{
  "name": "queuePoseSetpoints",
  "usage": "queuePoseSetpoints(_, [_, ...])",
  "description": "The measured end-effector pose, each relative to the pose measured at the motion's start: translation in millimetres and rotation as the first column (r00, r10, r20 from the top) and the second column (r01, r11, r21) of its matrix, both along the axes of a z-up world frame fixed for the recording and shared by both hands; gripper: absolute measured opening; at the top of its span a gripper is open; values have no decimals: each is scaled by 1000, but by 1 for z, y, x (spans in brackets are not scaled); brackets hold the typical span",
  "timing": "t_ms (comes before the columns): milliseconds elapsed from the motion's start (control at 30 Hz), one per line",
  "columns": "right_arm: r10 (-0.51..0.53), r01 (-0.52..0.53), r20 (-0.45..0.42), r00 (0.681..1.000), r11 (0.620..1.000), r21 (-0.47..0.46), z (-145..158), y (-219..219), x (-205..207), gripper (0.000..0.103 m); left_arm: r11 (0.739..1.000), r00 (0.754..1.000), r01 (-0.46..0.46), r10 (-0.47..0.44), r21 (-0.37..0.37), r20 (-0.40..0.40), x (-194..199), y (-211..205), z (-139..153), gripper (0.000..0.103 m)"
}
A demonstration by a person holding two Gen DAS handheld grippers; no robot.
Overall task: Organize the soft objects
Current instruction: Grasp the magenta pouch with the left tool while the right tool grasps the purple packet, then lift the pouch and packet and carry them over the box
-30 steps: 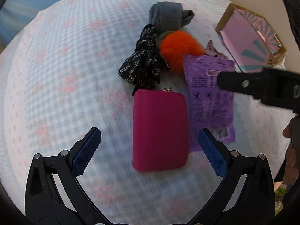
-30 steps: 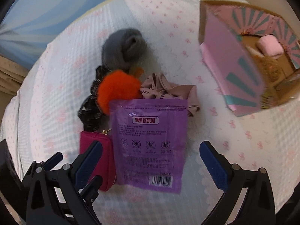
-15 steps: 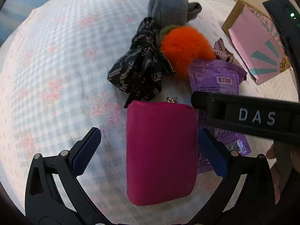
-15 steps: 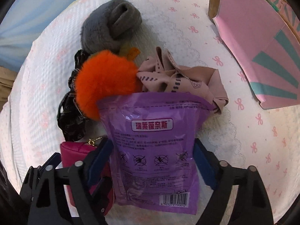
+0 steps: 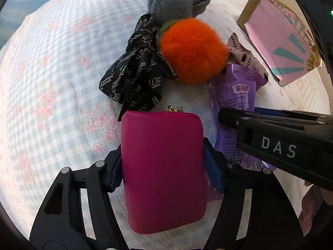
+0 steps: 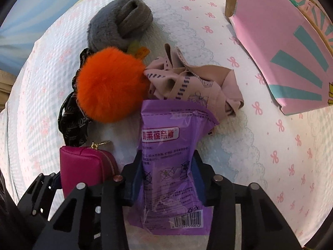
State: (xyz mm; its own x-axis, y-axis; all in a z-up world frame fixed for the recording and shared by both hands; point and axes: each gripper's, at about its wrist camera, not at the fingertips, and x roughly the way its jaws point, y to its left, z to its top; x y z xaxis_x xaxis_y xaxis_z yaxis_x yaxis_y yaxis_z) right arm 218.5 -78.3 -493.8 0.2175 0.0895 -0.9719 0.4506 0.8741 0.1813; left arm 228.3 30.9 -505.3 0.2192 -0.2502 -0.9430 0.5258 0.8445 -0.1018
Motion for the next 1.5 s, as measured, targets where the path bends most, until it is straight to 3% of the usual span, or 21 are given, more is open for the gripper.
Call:
queuePoseSetpoints(333, [0,-1,27,1000,999,37,16,-1,-23,35,999,999,-44,44,-26,-19,-3,4,9,49])
queuePoseSetpoints(600, [17,-21,98,995,999,33,63,-8,-29,34,988,991,-130,128,-81,-29,-5,27,44,47])
queuePoseSetpoints(900, [134,-140,216,967,990,10,159,-28,-36,34,961,970,-228,238,-157,49,-5,35,142,47])
queuePoseSetpoints(1133, [206,-211,335,919,977,-22,244,-65,-44,34,946,947,-269,294,-180,127,-20,15,234,47])
queuePoseSetpoints(1333, [254,-251,384,888,966,-60,299,-116,-53,35,916,911,-339,376,-213,168,-35,-27,300,47])
queuePoseSetpoints(1500, [297,-284,395,869,954,-93,326,-171,-65,35,904,895,-346,398,-250,200,-39,-84,323,47])
